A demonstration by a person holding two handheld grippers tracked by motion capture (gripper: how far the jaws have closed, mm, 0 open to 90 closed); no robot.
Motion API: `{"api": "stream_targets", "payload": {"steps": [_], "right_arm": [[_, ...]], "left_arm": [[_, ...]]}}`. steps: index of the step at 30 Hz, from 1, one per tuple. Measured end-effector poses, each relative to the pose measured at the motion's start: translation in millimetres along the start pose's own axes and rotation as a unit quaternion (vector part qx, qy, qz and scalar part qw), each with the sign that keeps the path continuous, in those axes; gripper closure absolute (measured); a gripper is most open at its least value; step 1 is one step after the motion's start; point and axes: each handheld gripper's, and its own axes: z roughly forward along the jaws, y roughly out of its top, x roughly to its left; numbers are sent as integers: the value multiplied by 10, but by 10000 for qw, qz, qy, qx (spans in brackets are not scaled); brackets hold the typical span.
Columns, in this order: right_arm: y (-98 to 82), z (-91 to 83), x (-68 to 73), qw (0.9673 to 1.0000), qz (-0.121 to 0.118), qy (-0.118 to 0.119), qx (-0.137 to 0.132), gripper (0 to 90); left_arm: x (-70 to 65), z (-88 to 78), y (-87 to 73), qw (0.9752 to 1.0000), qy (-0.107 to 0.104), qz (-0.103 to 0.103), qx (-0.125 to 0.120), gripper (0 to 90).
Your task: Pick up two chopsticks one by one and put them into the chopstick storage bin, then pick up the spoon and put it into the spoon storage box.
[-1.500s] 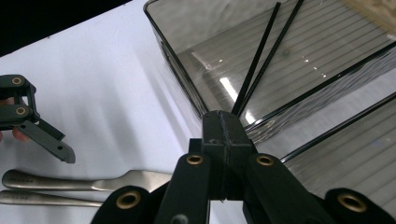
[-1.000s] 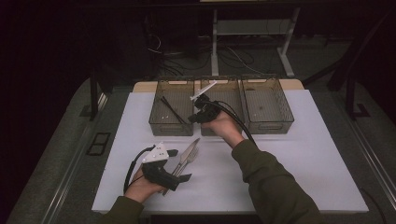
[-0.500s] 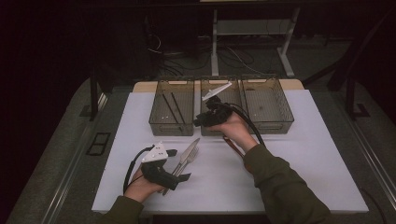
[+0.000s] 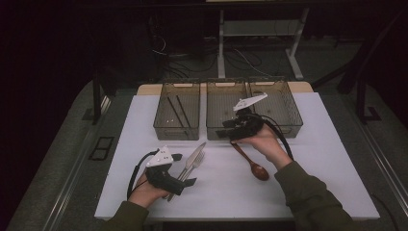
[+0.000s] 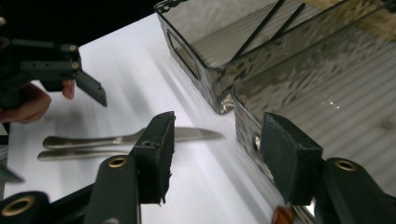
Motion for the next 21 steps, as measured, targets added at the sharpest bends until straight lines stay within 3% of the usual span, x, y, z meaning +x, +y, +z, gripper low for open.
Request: {"api": "stream_targets", "payload": {"steps": [10,21], "right_arm": [[-351,-387,5,9998,42,-34,-188,398],[-744,-761,-46,9989,178,-258,-335,382]], "left_arm": [[-5,-8,-5,10000,39,-6,27,0],[12,-6,-10,10000,55,-32,37,0]]}}
